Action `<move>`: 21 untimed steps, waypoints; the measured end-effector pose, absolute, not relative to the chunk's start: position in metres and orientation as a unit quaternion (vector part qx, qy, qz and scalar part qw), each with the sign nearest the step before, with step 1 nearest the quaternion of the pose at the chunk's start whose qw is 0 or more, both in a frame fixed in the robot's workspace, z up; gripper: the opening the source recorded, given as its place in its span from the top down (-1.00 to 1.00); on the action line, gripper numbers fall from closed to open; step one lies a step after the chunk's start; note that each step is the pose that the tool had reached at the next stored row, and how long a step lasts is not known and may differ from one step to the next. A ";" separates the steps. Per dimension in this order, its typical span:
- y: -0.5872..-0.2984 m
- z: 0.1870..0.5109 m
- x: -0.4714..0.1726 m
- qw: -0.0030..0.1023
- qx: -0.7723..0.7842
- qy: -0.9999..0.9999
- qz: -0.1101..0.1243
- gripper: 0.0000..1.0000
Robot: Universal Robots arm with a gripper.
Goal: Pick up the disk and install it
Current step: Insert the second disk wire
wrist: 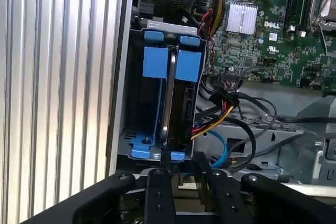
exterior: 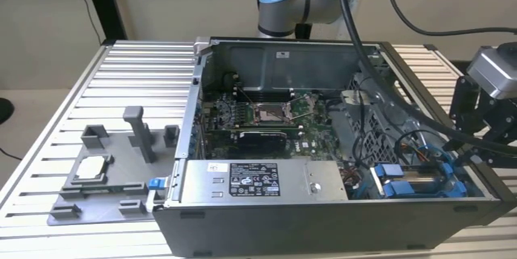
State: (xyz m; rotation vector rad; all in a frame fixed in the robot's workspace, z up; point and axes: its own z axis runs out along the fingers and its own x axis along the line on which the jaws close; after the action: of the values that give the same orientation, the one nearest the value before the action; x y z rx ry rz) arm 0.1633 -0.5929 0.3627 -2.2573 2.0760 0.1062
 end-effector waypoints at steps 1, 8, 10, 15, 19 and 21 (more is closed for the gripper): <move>-0.592 0.363 0.163 0.036 -0.735 0.676 0.035 -1.00; -0.587 0.362 0.162 0.037 -0.735 0.676 0.035 -1.00; -0.586 0.362 0.162 0.037 -0.735 0.676 0.035 -1.00; -0.580 0.362 0.158 0.035 -0.735 0.676 0.033 -1.00; -0.576 0.363 0.148 0.026 -0.736 0.676 0.025 1.00; -0.574 0.362 0.146 0.019 -0.736 0.677 0.019 1.00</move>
State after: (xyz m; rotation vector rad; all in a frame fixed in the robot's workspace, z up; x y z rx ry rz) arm 0.1457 -0.5742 0.3624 -2.2838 2.1003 0.0600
